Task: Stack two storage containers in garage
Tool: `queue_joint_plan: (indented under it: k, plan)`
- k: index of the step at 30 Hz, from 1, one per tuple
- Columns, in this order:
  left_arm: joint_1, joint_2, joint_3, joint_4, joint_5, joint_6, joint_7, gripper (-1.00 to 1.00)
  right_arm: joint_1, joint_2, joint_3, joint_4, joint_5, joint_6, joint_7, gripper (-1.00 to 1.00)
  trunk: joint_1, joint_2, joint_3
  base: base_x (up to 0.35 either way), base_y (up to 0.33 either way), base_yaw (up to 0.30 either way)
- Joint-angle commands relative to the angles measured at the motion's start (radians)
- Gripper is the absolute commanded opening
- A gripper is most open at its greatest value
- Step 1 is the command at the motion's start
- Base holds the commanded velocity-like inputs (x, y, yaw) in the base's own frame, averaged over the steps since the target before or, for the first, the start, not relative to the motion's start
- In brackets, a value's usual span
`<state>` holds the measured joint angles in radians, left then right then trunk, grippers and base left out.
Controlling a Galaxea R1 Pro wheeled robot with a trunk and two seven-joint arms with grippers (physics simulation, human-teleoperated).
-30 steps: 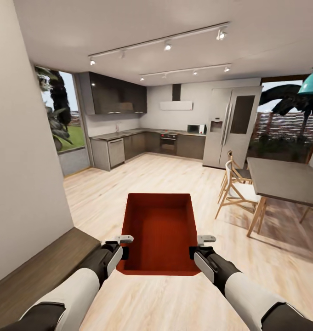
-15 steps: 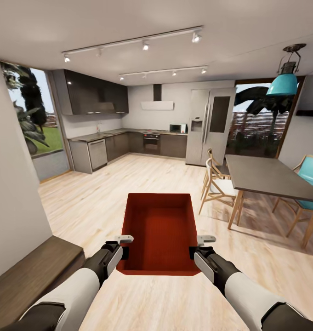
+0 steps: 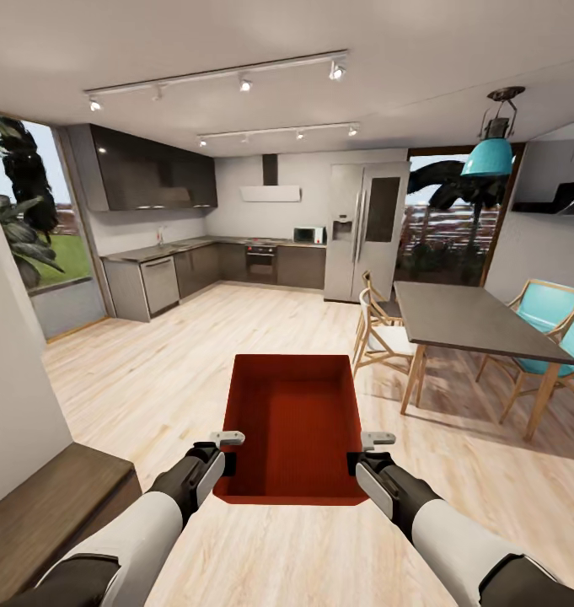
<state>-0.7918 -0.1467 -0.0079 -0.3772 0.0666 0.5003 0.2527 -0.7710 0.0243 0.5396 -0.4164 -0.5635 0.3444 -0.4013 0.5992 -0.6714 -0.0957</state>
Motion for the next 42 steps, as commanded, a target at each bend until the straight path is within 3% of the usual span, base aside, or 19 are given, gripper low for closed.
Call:
queue_joint_plan:
  k: [1, 12, 32, 42]
  plan:
    - [0.000, 0.000, -0.007, -0.002, -0.031, 0.012, 0.025, -1.00, -0.002, -0.001, -0.004, -0.002, 0.016, 0.008, -0.011, -1.00, 0.000, -0.002, -0.001, 0.000, 0.000, -0.003]
    - [0.000, 0.000, -0.006, -0.002, -0.031, 0.012, 0.025, -1.00, -0.002, -0.001, -0.005, -0.002, 0.016, 0.008, -0.011, -1.00, 0.000, -0.002, 0.013, 0.000, 0.000, -0.026]
    - [0.000, 0.001, -0.007, -0.002, -0.031, 0.012, 0.025, -1.00, -0.002, -0.001, -0.006, -0.002, 0.016, 0.008, -0.010, -1.00, 0.000, -0.002, 0.037, 0.000, 0.000, -0.154]
    - [0.000, 0.000, -0.006, -0.002, -0.031, 0.012, 0.025, -1.00, -0.002, -0.001, -0.006, -0.002, 0.016, 0.008, -0.011, -1.00, 0.000, -0.002, 0.039, 0.000, 0.000, -0.067]
